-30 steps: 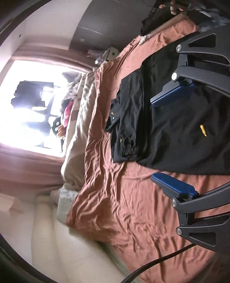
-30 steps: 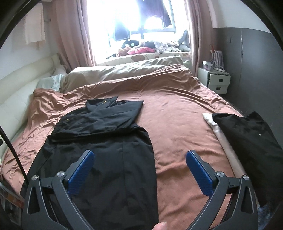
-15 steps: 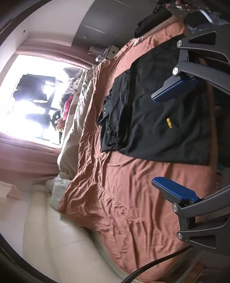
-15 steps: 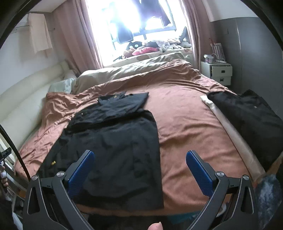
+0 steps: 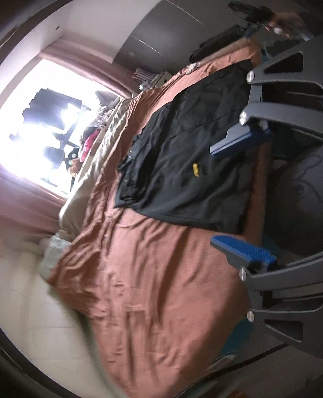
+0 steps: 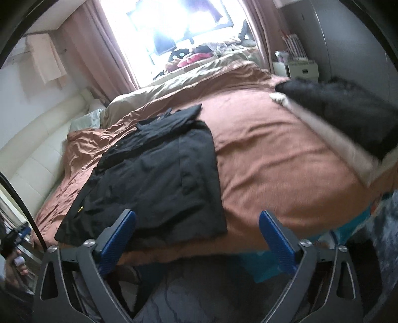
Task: Fold large clothes
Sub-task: 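Move both tools down to the hem end of the folded jacket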
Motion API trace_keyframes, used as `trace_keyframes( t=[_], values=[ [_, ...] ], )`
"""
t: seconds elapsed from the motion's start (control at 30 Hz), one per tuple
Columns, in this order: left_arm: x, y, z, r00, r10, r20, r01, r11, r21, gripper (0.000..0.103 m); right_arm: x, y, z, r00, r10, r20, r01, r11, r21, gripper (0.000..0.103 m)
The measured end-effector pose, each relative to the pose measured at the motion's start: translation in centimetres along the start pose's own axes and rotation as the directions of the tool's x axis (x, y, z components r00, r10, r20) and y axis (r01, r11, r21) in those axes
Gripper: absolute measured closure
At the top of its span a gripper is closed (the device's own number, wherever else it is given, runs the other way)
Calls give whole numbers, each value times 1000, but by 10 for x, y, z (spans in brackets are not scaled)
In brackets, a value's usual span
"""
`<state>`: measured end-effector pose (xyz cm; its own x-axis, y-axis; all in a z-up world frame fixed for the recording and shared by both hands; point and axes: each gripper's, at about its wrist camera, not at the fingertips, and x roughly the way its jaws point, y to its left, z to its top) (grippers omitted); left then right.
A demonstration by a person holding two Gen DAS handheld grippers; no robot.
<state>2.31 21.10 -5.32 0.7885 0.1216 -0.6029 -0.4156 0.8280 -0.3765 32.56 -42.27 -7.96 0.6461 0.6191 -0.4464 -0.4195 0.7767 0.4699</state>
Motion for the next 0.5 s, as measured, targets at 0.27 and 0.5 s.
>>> trace_keyframes(
  t=[0.27, 0.5],
  values=[
    [27, 32, -29, 998, -13, -57, 8, 995, -95, 48, 15, -12, -27, 999, 24, -38, -21, 996, 83, 25],
    [49, 48, -37, 996, -39, -78, 27, 990, -141, 51, 38, -17, -17, 998, 26, -50, -21, 995, 93, 45]
  ],
)
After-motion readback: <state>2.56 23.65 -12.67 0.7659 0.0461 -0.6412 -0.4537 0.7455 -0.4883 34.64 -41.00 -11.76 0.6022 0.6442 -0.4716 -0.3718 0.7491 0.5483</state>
